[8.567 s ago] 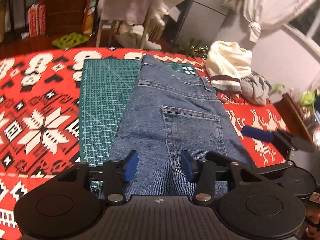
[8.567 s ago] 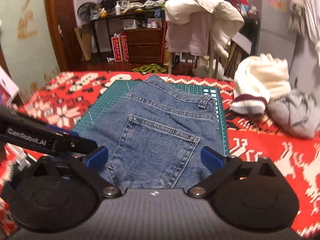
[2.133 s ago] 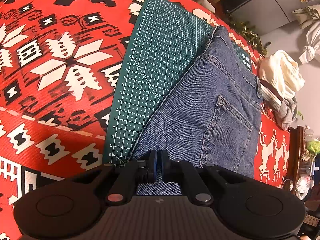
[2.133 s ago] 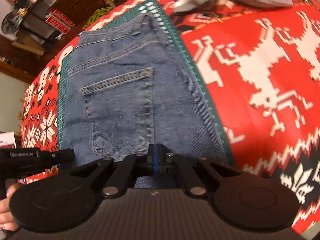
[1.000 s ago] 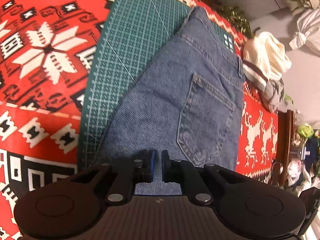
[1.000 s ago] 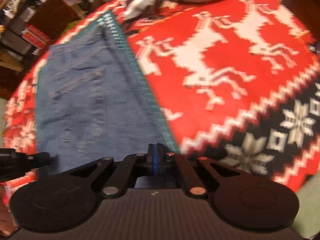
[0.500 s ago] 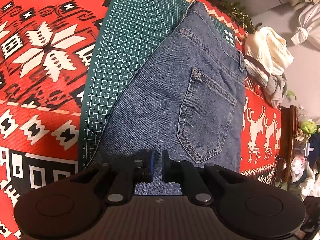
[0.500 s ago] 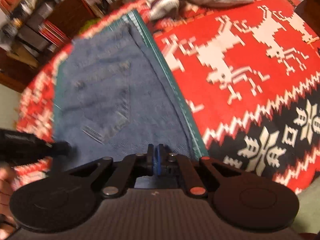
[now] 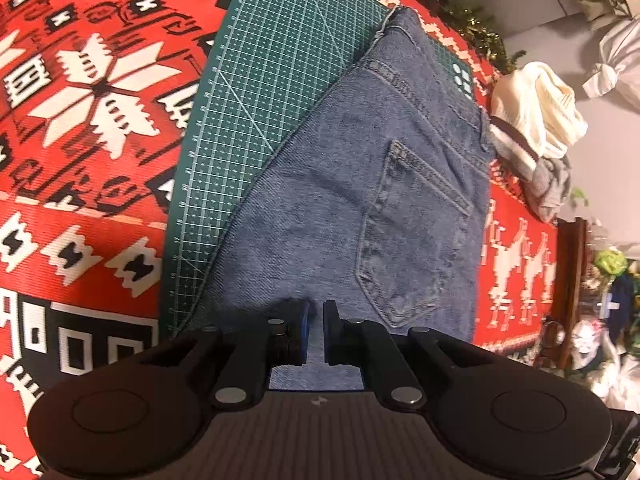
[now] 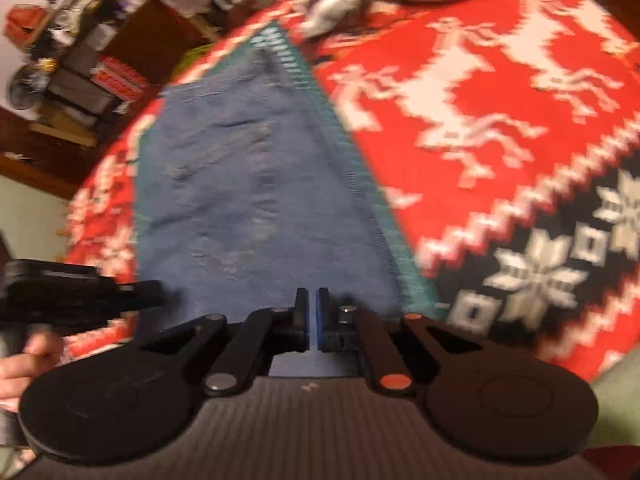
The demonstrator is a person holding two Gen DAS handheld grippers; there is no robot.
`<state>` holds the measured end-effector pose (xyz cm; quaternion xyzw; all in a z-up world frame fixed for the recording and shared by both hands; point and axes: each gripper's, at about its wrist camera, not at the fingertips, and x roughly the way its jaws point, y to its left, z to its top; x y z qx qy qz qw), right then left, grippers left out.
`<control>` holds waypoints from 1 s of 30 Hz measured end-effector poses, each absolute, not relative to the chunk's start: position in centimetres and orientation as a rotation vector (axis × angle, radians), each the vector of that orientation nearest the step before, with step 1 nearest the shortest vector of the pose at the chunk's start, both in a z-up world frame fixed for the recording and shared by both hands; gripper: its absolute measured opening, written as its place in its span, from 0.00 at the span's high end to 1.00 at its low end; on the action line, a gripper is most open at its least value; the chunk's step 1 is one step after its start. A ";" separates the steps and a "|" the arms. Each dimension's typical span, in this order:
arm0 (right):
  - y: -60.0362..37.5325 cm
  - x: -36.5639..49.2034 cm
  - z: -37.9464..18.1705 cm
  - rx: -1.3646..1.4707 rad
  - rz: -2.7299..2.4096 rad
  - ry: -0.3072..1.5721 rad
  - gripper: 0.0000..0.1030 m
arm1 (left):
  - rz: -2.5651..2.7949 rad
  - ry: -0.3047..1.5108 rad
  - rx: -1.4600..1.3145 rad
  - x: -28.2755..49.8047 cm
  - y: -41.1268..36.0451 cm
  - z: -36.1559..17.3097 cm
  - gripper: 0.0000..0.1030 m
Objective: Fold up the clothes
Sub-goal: 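Open both grippers and raise them above the shorts' waistband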
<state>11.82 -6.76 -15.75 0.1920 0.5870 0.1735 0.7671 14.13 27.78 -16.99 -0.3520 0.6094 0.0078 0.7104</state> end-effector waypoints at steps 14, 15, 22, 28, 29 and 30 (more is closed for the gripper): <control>3.4 13.4 -18.3 0.229 0.510 1.344 1.00 | -0.073 1.430 -0.836 14.2 25.8 -18.3 0.95; 3.5 13.6 -18.5 0.224 0.505 1.345 1.00 | -0.072 1.442 -0.838 14.2 25.7 -18.6 0.95; 1.2 13.7 -18.7 0.239 0.423 1.335 1.00 | -0.051 1.496 -0.845 14.3 25.8 -20.0 0.95; -2.1 14.2 -18.3 0.267 0.321 1.326 1.00 | -0.045 1.495 -0.834 14.4 25.9 -19.9 0.95; -2.6 14.3 -18.3 0.278 0.312 1.327 1.00 | -0.046 1.496 -0.836 14.4 25.9 -20.0 0.95; -3.1 14.4 -18.4 0.290 0.304 1.329 1.00 | -0.047 1.496 -0.837 14.4 25.9 -20.0 0.95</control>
